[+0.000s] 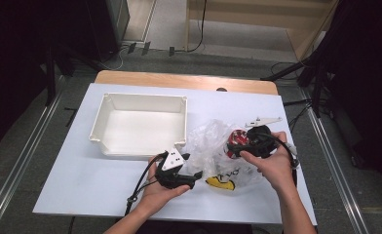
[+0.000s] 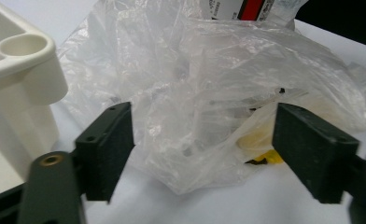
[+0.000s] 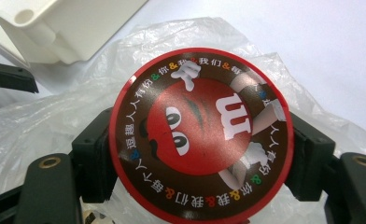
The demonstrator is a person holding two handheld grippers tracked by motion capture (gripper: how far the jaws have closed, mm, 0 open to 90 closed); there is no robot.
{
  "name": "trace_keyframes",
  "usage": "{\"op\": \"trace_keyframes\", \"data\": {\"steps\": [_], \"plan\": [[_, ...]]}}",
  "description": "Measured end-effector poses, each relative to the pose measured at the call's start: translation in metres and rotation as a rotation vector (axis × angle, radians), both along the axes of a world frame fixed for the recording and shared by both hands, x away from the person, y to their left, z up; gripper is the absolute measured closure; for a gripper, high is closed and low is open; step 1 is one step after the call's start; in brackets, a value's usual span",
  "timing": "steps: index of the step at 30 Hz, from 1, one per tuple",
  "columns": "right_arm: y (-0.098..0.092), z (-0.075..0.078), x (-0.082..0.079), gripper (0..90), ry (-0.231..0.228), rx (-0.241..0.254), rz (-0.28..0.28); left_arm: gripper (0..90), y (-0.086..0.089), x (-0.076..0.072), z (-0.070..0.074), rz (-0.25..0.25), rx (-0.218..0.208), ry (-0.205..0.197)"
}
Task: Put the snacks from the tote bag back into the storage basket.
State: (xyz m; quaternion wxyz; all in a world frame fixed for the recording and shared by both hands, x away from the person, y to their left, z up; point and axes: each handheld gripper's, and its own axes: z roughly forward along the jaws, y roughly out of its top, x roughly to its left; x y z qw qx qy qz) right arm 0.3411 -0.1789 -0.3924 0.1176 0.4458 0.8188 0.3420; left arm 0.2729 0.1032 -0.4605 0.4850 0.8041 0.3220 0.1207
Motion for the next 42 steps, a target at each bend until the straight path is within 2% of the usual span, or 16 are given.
{"op": "trace_keyframes", "data": {"steps": [3,8,18,29,31,35,40,42], "plan": [[0.0,0.003,-0.001,26.8,-0.006,-0.001,0.008,13.9,0.007,0.0,0.002,-0.001,-0.018,0.01],[0.0,0.008,-0.002,26.8,-0.013,0.002,0.017,10.0,0.019,-0.001,0.006,0.006,-0.04,0.015],[0.0,0.015,-0.003,26.8,-0.028,0.014,0.03,7.3,0.04,-0.003,0.013,0.052,-0.075,0.0],[0.012,0.019,0.002,26.7,-0.037,0.011,0.064,7.3,0.063,-0.008,0.015,0.111,-0.069,-0.014],[0.015,0.02,0.003,26.7,-0.038,0.011,0.075,7.2,0.071,-0.01,0.016,0.131,-0.073,-0.019],[0.021,0.022,0.005,26.8,-0.038,0.011,0.084,7.3,0.089,-0.01,0.022,0.187,-0.113,-0.022],[0.029,0.023,0.008,26.8,-0.036,0.009,0.1,7.3,0.108,-0.014,0.025,0.225,-0.106,-0.044],[0.032,0.023,0.01,26.7,-0.035,0.004,0.109,7.3,0.119,-0.015,0.024,0.244,-0.104,-0.042]]}}
